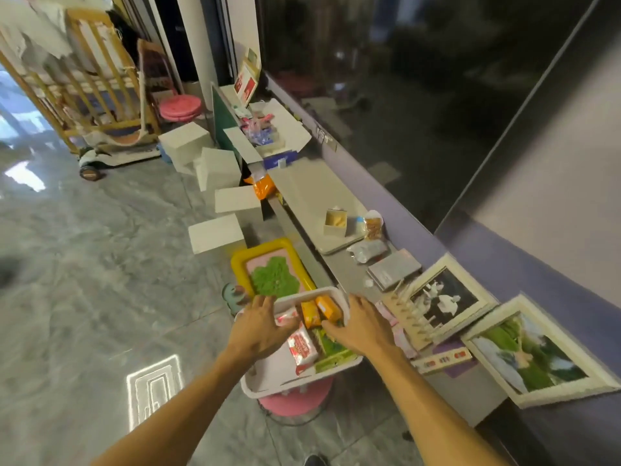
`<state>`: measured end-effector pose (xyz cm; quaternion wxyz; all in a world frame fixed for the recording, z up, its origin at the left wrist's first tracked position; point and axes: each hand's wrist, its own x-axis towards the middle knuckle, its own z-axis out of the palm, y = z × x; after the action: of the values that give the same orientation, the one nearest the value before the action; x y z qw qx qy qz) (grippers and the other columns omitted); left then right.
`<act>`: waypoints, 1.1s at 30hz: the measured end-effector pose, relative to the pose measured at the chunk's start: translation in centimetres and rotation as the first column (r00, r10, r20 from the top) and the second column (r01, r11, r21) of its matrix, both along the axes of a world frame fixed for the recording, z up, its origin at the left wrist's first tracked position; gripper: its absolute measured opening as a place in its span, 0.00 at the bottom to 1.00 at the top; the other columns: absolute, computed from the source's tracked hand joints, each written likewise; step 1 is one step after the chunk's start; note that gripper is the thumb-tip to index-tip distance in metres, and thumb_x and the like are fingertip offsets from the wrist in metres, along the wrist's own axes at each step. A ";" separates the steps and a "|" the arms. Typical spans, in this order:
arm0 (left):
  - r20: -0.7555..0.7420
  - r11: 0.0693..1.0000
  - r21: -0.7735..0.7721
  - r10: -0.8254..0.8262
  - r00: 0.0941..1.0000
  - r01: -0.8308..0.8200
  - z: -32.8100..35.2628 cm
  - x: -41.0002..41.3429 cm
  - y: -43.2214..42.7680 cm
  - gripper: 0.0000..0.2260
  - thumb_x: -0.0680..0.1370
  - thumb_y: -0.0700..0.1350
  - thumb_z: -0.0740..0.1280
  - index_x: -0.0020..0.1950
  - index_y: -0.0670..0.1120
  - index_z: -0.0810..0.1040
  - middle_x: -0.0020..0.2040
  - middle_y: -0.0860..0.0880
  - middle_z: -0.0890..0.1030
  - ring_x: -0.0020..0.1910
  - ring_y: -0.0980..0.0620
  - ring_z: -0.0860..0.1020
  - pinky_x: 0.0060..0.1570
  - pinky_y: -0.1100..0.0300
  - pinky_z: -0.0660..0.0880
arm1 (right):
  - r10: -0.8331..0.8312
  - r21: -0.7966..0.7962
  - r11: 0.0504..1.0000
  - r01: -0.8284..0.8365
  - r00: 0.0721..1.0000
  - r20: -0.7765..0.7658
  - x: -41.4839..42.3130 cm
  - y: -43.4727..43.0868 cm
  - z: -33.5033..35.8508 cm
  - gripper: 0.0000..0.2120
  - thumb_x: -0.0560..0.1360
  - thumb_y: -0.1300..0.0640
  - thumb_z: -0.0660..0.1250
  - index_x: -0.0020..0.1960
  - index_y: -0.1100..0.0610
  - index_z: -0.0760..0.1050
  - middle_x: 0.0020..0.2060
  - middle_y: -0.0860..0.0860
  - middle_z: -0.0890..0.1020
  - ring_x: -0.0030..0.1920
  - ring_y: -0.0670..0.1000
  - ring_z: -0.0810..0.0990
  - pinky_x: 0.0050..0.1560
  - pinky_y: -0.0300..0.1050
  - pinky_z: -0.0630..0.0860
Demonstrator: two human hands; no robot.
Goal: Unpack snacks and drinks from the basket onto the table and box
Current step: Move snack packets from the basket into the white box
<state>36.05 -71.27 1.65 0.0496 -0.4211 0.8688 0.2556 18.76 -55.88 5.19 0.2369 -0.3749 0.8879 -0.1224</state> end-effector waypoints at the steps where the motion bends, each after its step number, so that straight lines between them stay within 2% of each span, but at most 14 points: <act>1: 0.020 1.000 0.026 0.012 1.000 -0.013 -2.4 -0.6 -0.4 0.40 0.73 0.77 0.57 0.75 0.51 0.70 0.71 0.47 0.75 0.66 0.43 0.76 0.66 0.44 0.75 | 0.004 0.011 1.000 -0.004 1.000 0.015 -0.6 -1.1 -2.2 0.36 0.74 0.31 0.68 0.75 0.49 0.67 0.68 0.53 0.77 0.66 0.56 0.77 0.62 0.53 0.78; 3: 0.069 0.995 0.089 0.045 0.997 -0.051 -7.5 -1.8 -0.9 0.39 0.74 0.75 0.60 0.76 0.51 0.69 0.73 0.47 0.74 0.69 0.43 0.74 0.68 0.44 0.73 | 0.009 0.023 1.000 -0.010 0.999 0.043 -1.8 -3.1 -7.2 0.32 0.74 0.32 0.69 0.71 0.48 0.71 0.64 0.52 0.79 0.63 0.57 0.79 0.60 0.55 0.79; 5: 0.106 0.987 0.140 0.070 0.992 -0.084 -13.3 -3.1 -1.3 0.41 0.73 0.74 0.61 0.79 0.51 0.66 0.76 0.47 0.71 0.72 0.42 0.72 0.70 0.43 0.72 | 0.017 0.032 0.999 -0.019 0.998 0.065 -2.7 -5.2 -12.8 0.34 0.71 0.30 0.67 0.72 0.45 0.70 0.65 0.50 0.79 0.63 0.55 0.80 0.60 0.55 0.80; 7: 0.114 0.971 0.199 0.110 0.987 -0.131 -19.3 -4.4 -1.7 0.43 0.72 0.74 0.61 0.81 0.52 0.63 0.76 0.47 0.70 0.71 0.42 0.72 0.67 0.42 0.74 | 0.017 0.060 0.998 -0.022 0.997 0.073 -3.7 -7.2 -19.2 0.41 0.69 0.27 0.63 0.77 0.44 0.65 0.72 0.49 0.75 0.68 0.55 0.77 0.65 0.56 0.79; 10: 0.108 0.939 0.268 0.195 0.975 -0.217 -27.7 -6.5 -1.9 0.42 0.73 0.73 0.63 0.80 0.53 0.61 0.75 0.48 0.67 0.69 0.43 0.73 0.62 0.43 0.77 | 0.035 0.056 0.998 -0.034 0.999 -0.018 -5.1 -10.1 -28.6 0.43 0.71 0.26 0.62 0.80 0.45 0.62 0.78 0.50 0.67 0.77 0.58 0.68 0.73 0.59 0.72; 12: 0.085 0.918 0.282 0.264 0.961 -0.277 -31.9 -7.7 -1.8 0.37 0.71 0.72 0.64 0.75 0.56 0.63 0.74 0.48 0.66 0.66 0.44 0.73 0.59 0.45 0.78 | 0.031 0.054 0.998 -0.025 0.995 -0.098 -5.5 -11.7 -32.9 0.43 0.71 0.25 0.59 0.79 0.46 0.64 0.80 0.52 0.65 0.79 0.60 0.64 0.76 0.62 0.68; 15: 0.014 0.887 0.273 0.384 0.923 -0.373 -35.3 -9.2 -1.2 0.33 0.69 0.76 0.62 0.66 0.58 0.63 0.70 0.50 0.62 0.61 0.44 0.74 0.51 0.46 0.79 | 0.051 0.115 0.993 -0.028 0.979 -0.196 -5.6 -12.7 -37.2 0.41 0.74 0.25 0.61 0.80 0.46 0.64 0.82 0.56 0.61 0.81 0.63 0.59 0.78 0.65 0.61; 19: -0.029 0.870 0.233 0.453 0.891 -0.435 -37.3 -9.9 -0.9 0.32 0.73 0.71 0.66 0.69 0.58 0.60 0.74 0.49 0.59 0.64 0.41 0.73 0.53 0.40 0.79 | -0.017 0.093 0.994 0.054 0.931 -0.364 -4.5 -13.2 -40.1 0.41 0.69 0.19 0.59 0.70 0.46 0.75 0.80 0.59 0.63 0.80 0.67 0.60 0.75 0.71 0.59; 22: -0.056 0.877 0.255 0.433 0.900 -0.406 -37.9 -9.4 -1.2 0.33 0.73 0.68 0.70 0.71 0.57 0.61 0.73 0.49 0.60 0.65 0.42 0.72 0.46 0.47 0.79 | -0.025 0.131 0.988 0.078 0.932 -0.362 -3.6 -13.6 -41.0 0.41 0.68 0.16 0.54 0.62 0.45 0.81 0.82 0.59 0.57 0.82 0.68 0.51 0.76 0.74 0.51; 24: -0.057 0.882 0.262 0.419 0.906 -0.391 -37.8 -9.3 -1.6 0.34 0.72 0.68 0.71 0.71 0.57 0.61 0.72 0.49 0.62 0.64 0.43 0.72 0.43 0.51 0.76 | -0.026 0.152 0.985 0.083 0.939 -0.342 -3.7 -13.7 -41.2 0.36 0.70 0.18 0.57 0.57 0.45 0.82 0.82 0.58 0.56 0.82 0.68 0.49 0.76 0.76 0.50; 27: -0.049 0.878 0.272 0.421 0.906 -0.393 -36.9 -8.6 -2.0 0.33 0.70 0.66 0.72 0.68 0.57 0.62 0.70 0.50 0.63 0.60 0.43 0.74 0.42 0.50 0.76 | -0.044 0.112 0.990 0.087 0.938 -0.344 -3.7 -13.6 -40.6 0.28 0.69 0.24 0.65 0.51 0.45 0.84 0.81 0.58 0.61 0.82 0.68 0.51 0.76 0.75 0.51; 29: -0.083 0.881 0.292 0.410 0.908 -0.371 -35.9 -7.7 -2.3 0.33 0.68 0.64 0.73 0.68 0.57 0.63 0.68 0.50 0.65 0.58 0.43 0.75 0.43 0.48 0.78 | -0.059 0.051 0.995 0.082 0.933 -0.356 -3.8 -13.1 -39.4 0.26 0.68 0.26 0.66 0.53 0.44 0.84 0.81 0.57 0.61 0.83 0.67 0.49 0.77 0.74 0.51; 31: -0.117 0.894 0.296 0.383 0.916 -0.336 -34.2 -6.9 -2.7 0.34 0.66 0.60 0.74 0.67 0.58 0.64 0.66 0.51 0.66 0.55 0.44 0.76 0.42 0.48 0.79 | -0.072 0.006 0.997 0.078 0.939 -0.335 -3.7 -12.8 -37.2 0.30 0.69 0.26 0.61 0.61 0.42 0.82 0.81 0.57 0.62 0.83 0.65 0.49 0.79 0.71 0.50; 33: -0.161 0.905 0.292 0.365 0.917 -0.309 -31.1 -6.3 -3.1 0.34 0.65 0.58 0.76 0.67 0.59 0.64 0.65 0.53 0.66 0.56 0.47 0.74 0.41 0.51 0.77 | -0.108 -0.039 0.994 0.101 0.951 -0.291 -3.5 -12.6 -34.1 0.32 0.70 0.26 0.56 0.64 0.43 0.80 0.78 0.53 0.69 0.82 0.61 0.57 0.79 0.67 0.56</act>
<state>29.73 -74.41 -29.44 -0.0334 -0.5256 0.7415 0.4158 15.30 -68.46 -28.95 0.0918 -0.3442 0.9302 -0.0883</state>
